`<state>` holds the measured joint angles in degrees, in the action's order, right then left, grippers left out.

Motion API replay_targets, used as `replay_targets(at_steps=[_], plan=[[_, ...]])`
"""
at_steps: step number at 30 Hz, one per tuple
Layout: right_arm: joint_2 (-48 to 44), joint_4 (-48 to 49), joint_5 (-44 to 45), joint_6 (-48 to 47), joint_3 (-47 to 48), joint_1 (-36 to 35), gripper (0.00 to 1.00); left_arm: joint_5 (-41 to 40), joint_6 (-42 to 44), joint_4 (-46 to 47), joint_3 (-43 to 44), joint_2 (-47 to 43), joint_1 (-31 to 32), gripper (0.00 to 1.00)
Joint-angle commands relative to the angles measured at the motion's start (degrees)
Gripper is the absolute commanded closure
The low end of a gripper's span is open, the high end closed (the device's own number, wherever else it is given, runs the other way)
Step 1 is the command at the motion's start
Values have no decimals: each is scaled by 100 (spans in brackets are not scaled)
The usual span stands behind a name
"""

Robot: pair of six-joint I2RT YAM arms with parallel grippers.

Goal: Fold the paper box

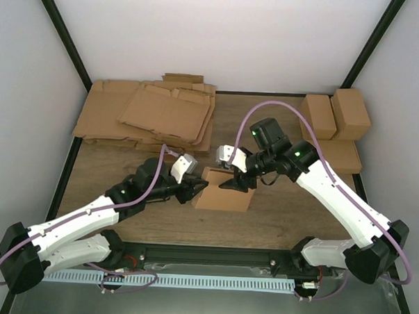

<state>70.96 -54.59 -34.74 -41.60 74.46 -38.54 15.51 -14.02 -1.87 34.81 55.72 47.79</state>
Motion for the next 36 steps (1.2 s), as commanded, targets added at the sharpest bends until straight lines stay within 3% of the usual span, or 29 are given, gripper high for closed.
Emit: replay_targets(at_steps=[1, 12, 16, 21, 30, 36], plan=[[304, -276, -236, -331, 246, 169, 34, -109, 185, 113, -34, -124, 101, 73], [405, -443, -951, -856, 381, 1155, 30, -123, 281, -236, 45, -546, 266, 74], [509, -808, -1542, -1246, 372, 1180, 21, -138, 268, -387, 154, -708, 283, 74], [635, -1108, -2102, -1718, 354, 1182, 20, -28, 421, -678, 481, -788, 292, 74], [654, -1197, -2062, -1746, 327, 1096, 26, 298, 1067, -1621, 1222, -728, 288, 74], [617, -1225, -1943, -1678, 347, 1012, 44, 264, 1434, -1937, 1488, -731, 296, 73]])
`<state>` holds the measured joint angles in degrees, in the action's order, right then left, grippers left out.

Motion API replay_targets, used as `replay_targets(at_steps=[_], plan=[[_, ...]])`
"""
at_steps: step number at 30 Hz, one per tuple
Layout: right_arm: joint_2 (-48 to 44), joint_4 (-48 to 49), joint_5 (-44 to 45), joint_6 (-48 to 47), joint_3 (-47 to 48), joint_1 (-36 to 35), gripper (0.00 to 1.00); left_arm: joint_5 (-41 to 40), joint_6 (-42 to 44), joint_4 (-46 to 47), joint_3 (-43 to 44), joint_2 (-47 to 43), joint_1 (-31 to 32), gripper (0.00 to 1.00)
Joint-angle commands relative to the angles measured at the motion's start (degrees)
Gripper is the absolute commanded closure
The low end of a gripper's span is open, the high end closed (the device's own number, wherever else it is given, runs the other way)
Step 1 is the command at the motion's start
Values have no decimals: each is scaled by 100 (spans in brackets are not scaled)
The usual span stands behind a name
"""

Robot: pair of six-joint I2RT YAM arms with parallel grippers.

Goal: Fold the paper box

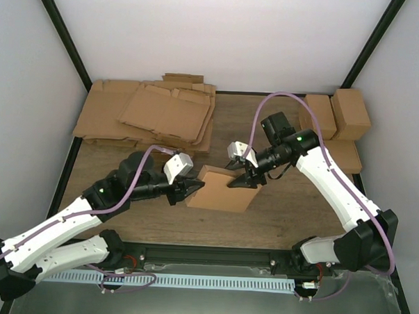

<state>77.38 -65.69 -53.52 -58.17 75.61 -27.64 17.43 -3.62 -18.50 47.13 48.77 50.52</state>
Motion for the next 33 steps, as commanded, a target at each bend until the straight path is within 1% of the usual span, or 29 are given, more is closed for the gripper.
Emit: replay_targets(at_steps=[1, 4, 6, 7, 10, 12, 15, 16, 17, 20, 23, 25, 26, 28, 30, 33], plan=[[-48, -109, -55, 0, 241, -97, 48, 56, 431, -287, 287, -34, 23, 73], [-85, -103, 42, 100, 279, -183, 60, 17, 475, -298, 333, -4, 24, 73], [-145, -78, 135, 212, 276, -229, 62, 2, 476, -274, 340, 0, 27, 73], [-181, -51, 187, 266, 266, -245, 62, -11, 469, -257, 334, -4, 22, 70], [-339, 58, 358, 471, 203, -289, 66, -132, 413, -209, 331, -52, 26, 49], [-501, 372, 620, 816, 107, -295, 67, -265, 342, -158, 338, -142, 21, 33], [-799, 1212, 1247, 1703, -135, -295, 66, -658, 98, -74, 398, -389, 19, 12], [-901, 1621, 1389, 2022, -237, -295, 65, -869, 10, -73, 441, -545, 21, 7], [-998, 1893, 1501, 2325, -326, -297, 65, -1103, -78, -112, 534, -663, 17, 4], [-1305, 2551, 1524, 3034, -651, -295, 67, -1668, -278, -361, 917, -925, 17, 1], [-1666, 3158, 1675, 3719, -1000, -295, 70, -1954, -370, -653, 1315, -1091, 15, 1], [-1901, 3567, 2111, 4346, -1255, -295, 71, -2074, -421, -798, 1487, -1176, 17, 1], [-2026, 3792, 2408, 4868, -1427, -295, 72, -2122, -444, -847, 1527, -1220, 18, 1], [-2342, 4243, 2859, 5625, -1869, -295, 70, -2160, -513, -907, 1558, -1285, 18, 0], [-2702, 4687, 3408, 6507, -2386, -295, 73, -2145, -584, -897, 1479, -1308, 18, 0], [-3024, 5073, 3652, 7343, -2929, -295, 77, -2038, -782, -790, 1250, -1274, 19, 0]])
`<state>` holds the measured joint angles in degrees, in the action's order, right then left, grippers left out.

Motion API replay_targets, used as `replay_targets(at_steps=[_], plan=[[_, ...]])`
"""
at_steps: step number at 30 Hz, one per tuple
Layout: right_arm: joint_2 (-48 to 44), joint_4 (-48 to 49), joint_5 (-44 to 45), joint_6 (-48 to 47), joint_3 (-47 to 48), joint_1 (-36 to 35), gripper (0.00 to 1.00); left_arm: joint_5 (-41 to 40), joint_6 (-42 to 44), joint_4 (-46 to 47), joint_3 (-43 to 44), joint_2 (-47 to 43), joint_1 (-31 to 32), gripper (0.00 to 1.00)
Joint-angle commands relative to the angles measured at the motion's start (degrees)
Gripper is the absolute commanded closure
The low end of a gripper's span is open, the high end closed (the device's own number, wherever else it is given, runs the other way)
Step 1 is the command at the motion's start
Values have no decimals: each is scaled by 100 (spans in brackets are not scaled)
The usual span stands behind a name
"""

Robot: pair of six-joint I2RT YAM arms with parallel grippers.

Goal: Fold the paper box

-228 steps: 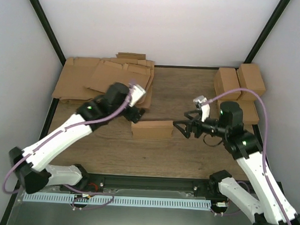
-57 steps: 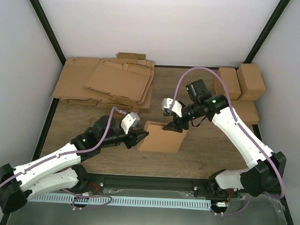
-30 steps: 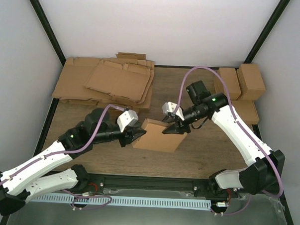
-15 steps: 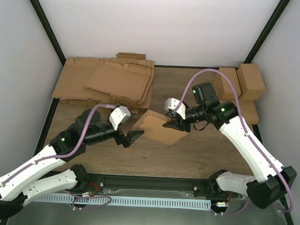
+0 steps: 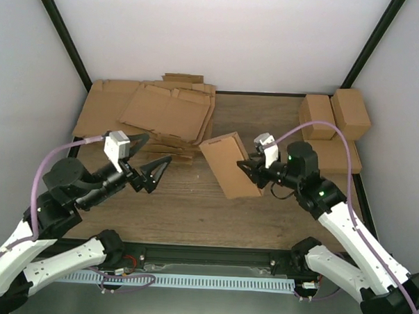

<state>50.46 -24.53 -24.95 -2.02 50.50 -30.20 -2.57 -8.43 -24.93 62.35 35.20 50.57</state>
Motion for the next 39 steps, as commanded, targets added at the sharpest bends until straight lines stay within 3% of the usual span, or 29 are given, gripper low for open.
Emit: replay_targets(at_steps=[1, 4, 8, 14, 19, 24, 31, 36, 39], plan=[[-372, 947, 979, 1958, -508, -37, 78, 16, -406, -92, -361, 109, 7, 0], [-369, 568, 1696, 1850, -377, -39, 78, 154, -907, 109, -678, 196, 12, 0], [-478, 118, 2465, 180, -188, -39, 76, 515, -1262, 391, -1094, 249, 12, 0], [-478, 746, 2763, -2764, -371, -35, 74, 735, -1327, 608, -1370, 289, 14, 0], [-180, 1305, 2906, -3995, -337, -46, 75, 461, -1747, 400, -1239, 593, -7, 0], [-256, 1448, 2985, -4891, -753, -519, 75, 68, -3239, 58, -1076, 1059, -262, 0], [-713, 2359, 3484, -5556, -1622, -1417, 74, 2717, -5938, 1007, -1436, 1914, -1774, 0], [-578, 2457, 3687, -5752, -1635, -1722, 74, 3161, -7862, 1870, -1607, 2096, -1912, 0], [-543, 2660, 3702, -5940, -1705, -1901, 73, 3608, -8791, 1704, -1528, 2446, -1864, 0]])
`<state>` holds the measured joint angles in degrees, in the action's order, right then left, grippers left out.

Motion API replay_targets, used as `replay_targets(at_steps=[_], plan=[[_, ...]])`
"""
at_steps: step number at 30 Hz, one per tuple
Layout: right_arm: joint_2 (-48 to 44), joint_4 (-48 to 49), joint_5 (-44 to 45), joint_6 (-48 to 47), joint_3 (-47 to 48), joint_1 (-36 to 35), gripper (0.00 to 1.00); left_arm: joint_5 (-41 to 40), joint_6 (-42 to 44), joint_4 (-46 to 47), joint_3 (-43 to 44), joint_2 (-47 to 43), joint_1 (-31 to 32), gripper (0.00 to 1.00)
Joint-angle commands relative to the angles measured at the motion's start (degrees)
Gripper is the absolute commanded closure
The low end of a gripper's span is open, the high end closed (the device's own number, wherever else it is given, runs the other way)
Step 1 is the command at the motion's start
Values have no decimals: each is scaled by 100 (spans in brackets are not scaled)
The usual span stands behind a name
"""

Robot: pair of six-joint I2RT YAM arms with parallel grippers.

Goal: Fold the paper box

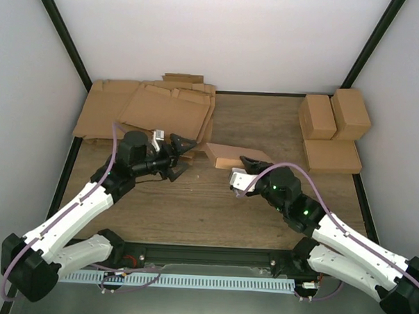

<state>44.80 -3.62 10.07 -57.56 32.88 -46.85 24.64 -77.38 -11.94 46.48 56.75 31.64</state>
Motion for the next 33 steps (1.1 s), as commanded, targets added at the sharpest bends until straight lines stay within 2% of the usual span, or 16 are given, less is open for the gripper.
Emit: replay_targets(at_steps=[1, 9, 11, 12, 14, 17, 26, 31, 33], plan=[[47, 663, 218, -462, 20, -296, 73, 996, -1977, 408, 136, 413, 84, 0], [379, 1059, 327, -724, 134, -588, 73, 701, -2368, 801, 220, 718, 553, 2], [449, 1058, 372, -803, 164, -647, 73, 631, -2447, 980, 115, 684, 586, 11], [477, 1053, 388, -831, 182, -662, 72, 601, -2477, 1064, 64, 661, 589, 21], [506, 1042, 390, -825, 212, -675, 72, 550, -2512, 1135, 6, 633, 589, 35], [459, 1031, 359, -815, 207, -689, 71, 537, -2488, 1154, -33, 617, 598, 48], [416, 989, 398, -977, 211, -761, 69, 625, -2466, 1124, -157, 650, 606, 52], [417, 970, 387, -980, 244, -770, 64, 568, -2440, 1082, -157, 607, 607, 71], [391, 950, 361, -963, 252, -773, 58, 502, -2397, 1050, -153, 584, 607, 74]])
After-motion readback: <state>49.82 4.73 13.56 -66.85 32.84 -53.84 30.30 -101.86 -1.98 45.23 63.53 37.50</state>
